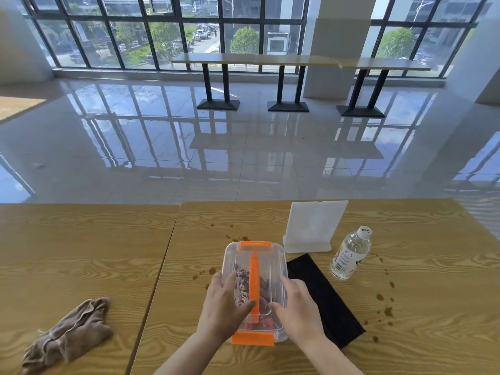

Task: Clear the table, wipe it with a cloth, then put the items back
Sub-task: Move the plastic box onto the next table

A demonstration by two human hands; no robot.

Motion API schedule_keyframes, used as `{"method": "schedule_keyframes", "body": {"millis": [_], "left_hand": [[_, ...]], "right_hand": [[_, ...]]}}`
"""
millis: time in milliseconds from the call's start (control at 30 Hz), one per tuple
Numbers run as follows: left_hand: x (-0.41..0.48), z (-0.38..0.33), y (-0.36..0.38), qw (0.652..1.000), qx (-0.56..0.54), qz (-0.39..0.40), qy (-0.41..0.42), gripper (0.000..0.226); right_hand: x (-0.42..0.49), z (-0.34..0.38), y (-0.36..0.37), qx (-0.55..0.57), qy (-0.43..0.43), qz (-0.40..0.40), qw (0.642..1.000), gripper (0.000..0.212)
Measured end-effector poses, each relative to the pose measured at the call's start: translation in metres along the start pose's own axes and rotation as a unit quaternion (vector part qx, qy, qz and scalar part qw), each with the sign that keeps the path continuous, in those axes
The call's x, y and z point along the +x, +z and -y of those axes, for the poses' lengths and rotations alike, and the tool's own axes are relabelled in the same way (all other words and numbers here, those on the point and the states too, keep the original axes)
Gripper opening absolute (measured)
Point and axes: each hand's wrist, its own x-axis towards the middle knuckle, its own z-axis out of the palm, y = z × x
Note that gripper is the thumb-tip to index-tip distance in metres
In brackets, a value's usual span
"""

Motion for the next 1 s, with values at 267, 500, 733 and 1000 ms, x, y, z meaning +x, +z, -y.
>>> {"method": "schedule_keyframes", "body": {"millis": [267, 500, 733, 1000], "left_hand": [[-0.003, -0.004, -0.009, 0.999, -0.014, -0.048, -0.003, 0.084], [-0.005, -0.003, -0.03, 0.994, -0.02, -0.1, -0.03, 0.078], [0.005, 0.029, -0.069, 0.989, -0.037, -0.129, -0.067, 0.08], [0.039, 0.102, -0.14, 0.986, -0.045, -0.144, -0.072, 0.074]], "right_hand": [[0.009, 0.007, -0.004, 0.005, -0.037, 0.004, 0.999, 0.054], [0.028, 0.029, -0.002, 0.011, -0.088, 0.029, 0.996, 0.064], [0.053, 0.077, 0.02, -0.003, -0.127, 0.054, 0.99, 0.069], [0.091, 0.17, 0.072, -0.011, -0.135, 0.063, 0.989, 0.067]]}}
